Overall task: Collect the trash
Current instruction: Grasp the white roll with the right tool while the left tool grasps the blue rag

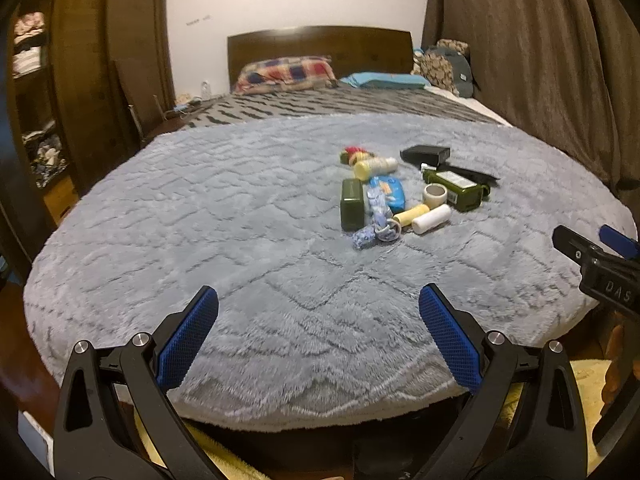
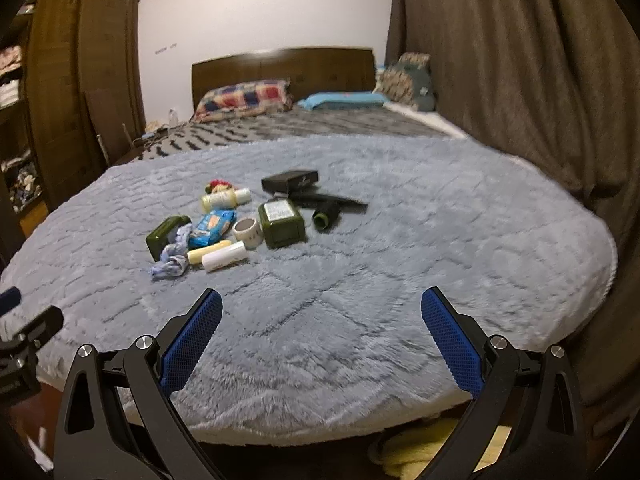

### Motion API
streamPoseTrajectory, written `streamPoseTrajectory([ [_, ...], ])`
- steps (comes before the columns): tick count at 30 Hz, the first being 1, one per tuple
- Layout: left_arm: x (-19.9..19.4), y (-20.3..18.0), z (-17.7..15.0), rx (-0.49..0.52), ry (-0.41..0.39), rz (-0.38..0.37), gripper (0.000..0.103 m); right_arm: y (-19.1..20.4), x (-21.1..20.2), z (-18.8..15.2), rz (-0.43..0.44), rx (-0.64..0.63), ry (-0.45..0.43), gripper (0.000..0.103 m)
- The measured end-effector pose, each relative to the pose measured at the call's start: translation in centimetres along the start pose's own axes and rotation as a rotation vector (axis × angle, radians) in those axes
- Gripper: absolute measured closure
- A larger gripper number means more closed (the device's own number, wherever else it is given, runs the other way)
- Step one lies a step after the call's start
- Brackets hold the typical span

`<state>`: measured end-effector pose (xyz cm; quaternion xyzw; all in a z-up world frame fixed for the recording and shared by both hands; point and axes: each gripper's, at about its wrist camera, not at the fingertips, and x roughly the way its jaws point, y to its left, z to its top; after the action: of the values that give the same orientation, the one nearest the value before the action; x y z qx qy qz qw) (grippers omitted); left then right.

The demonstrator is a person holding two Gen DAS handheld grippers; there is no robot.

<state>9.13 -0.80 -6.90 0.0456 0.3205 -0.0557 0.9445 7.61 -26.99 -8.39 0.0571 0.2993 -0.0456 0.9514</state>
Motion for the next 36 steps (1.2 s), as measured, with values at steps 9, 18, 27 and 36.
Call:
streamPoseTrajectory([
  [9, 6.0, 2.6, 0.8, -0.037, 0.076, 0.0, 0.017, 5.0, 7.5, 0.3, 0.144, -0.12, 0.1, 0.021],
  [18, 8.5, 2.8, 1.1, -0.003, 0.105, -0.009, 0.02, 7.4, 12.3, 1.3, 0.203, -0.154, 0.156, 0.037],
  [27, 10.3, 1.5, 1.6, 0.011, 0.114, -0.092, 0.02, 7.3, 13.4, 1.6, 0.17, -0.184, 0.142, 0.048],
  [36, 13.6, -2.3, 2.5, 0.047, 0.122, -0.22, 0.038, 3.8, 11.4, 1.2, 0.113, -0.093, 0.123, 0.048],
])
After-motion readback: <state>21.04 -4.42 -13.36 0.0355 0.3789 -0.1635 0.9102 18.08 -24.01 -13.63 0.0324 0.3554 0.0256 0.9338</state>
